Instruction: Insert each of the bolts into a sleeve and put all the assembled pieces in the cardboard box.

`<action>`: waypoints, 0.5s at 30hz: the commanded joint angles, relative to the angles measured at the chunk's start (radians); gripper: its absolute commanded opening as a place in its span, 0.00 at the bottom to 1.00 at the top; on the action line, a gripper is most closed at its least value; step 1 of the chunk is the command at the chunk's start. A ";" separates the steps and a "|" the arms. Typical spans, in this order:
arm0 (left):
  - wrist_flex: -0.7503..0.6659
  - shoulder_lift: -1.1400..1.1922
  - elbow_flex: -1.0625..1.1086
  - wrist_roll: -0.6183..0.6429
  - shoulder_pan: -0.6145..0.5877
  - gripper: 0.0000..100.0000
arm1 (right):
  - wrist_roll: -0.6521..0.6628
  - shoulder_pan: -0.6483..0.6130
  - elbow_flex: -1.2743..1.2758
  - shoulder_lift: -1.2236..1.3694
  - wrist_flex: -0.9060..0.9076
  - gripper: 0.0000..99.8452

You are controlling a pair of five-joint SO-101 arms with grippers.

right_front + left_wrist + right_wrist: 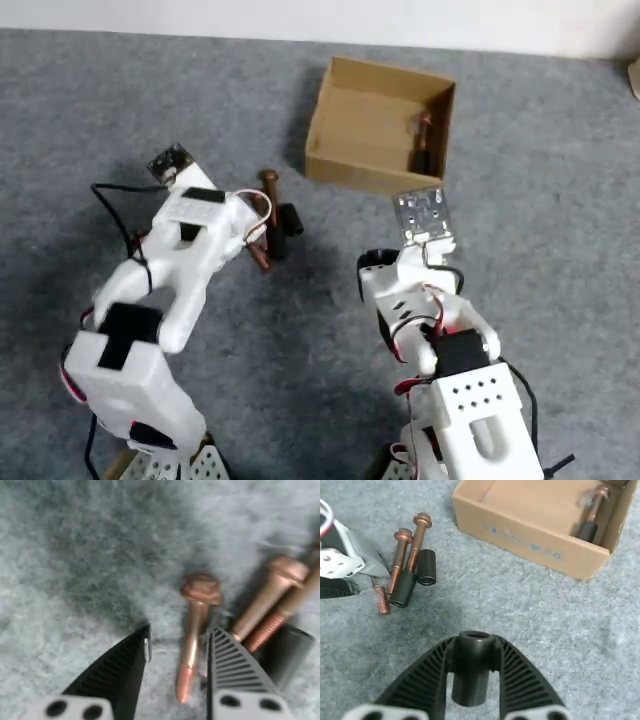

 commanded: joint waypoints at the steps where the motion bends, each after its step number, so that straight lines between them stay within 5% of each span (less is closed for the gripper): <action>1: 0.118 0.045 -0.147 0.009 -0.018 0.18 | 0.005 0.012 -0.005 -0.019 -0.031 0.01; 11: 0.342 0.232 -0.400 0.009 -0.033 0.17 | 0.003 0.012 -0.005 -0.019 -0.031 0.01; 15: 0.391 0.282 -0.464 0.003 -0.035 0.00 | 0.003 0.012 -0.005 -0.019 -0.031 0.01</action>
